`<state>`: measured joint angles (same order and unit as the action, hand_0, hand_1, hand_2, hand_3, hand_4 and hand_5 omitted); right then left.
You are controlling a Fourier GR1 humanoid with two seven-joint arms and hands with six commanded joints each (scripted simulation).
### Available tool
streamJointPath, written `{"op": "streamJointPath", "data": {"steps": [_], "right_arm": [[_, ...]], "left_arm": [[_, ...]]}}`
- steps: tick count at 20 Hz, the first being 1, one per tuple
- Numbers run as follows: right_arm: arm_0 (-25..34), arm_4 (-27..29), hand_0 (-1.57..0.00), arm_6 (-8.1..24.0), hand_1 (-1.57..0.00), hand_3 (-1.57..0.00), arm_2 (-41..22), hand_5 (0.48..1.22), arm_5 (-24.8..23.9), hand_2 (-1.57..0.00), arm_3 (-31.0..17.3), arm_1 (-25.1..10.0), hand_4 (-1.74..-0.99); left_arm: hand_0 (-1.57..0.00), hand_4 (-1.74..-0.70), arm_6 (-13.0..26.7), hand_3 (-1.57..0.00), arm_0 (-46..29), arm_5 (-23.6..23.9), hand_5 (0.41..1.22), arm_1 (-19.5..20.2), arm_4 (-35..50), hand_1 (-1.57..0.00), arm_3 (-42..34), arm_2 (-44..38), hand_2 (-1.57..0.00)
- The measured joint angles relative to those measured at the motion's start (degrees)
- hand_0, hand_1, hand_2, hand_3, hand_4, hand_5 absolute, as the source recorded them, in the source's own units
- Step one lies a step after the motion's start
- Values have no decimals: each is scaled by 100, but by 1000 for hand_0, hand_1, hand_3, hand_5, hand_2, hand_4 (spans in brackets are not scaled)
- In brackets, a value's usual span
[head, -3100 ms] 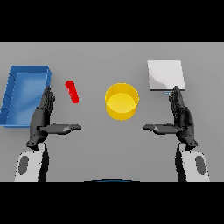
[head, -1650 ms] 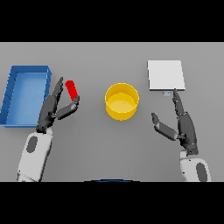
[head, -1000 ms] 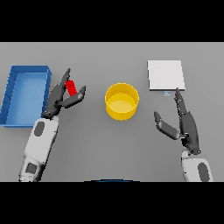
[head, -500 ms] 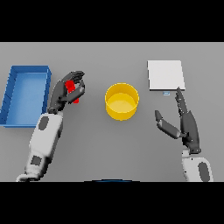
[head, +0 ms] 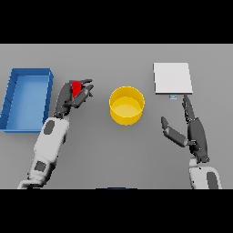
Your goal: Pick up the red beaker and tilt it to pour out 1 green nut into yellow bowl. Pick up the yellow bowl and place it on the metallic measuring scale.
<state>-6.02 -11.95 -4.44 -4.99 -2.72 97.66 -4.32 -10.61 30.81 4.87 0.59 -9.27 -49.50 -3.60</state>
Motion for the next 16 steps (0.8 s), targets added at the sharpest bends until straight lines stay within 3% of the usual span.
{"op": "streamJointPath", "data": {"steps": [5, 10, 12, 16], "right_arm": [[-64, -139, 1, -195, 1, 1, -32, 649, -69, 1, -94, -2, -1259], [42, -158, 1, -197, 1, 1, -32, 663, -42, 1, -80, -57, -1257], [59, -203, 1, -140, 1, 1, -22, 671, -63, 1, -125, -81, -1256], [7, -230, 1, -63, 1, 1, -38, 678, -45, 1, -66, -105, -1256]], "left_arm": [[-1539, -1701, -44, -1530, -50, 140, 1114, 15, 349, -1540, -525, -41, -1542], [-1561, -1728, 517, -1558, 43, 105, 1121, 345, -91, -1561, -1196, 593, -1561], [-1564, -1733, 1024, -1562, 145, 8, 1125, 603, -486, -1565, -1380, 987, -1565], [-1564, -1733, 1487, -1562, 353, -107, 1111, 753, -872, -1565, -1405, 1470, -1565]]}}
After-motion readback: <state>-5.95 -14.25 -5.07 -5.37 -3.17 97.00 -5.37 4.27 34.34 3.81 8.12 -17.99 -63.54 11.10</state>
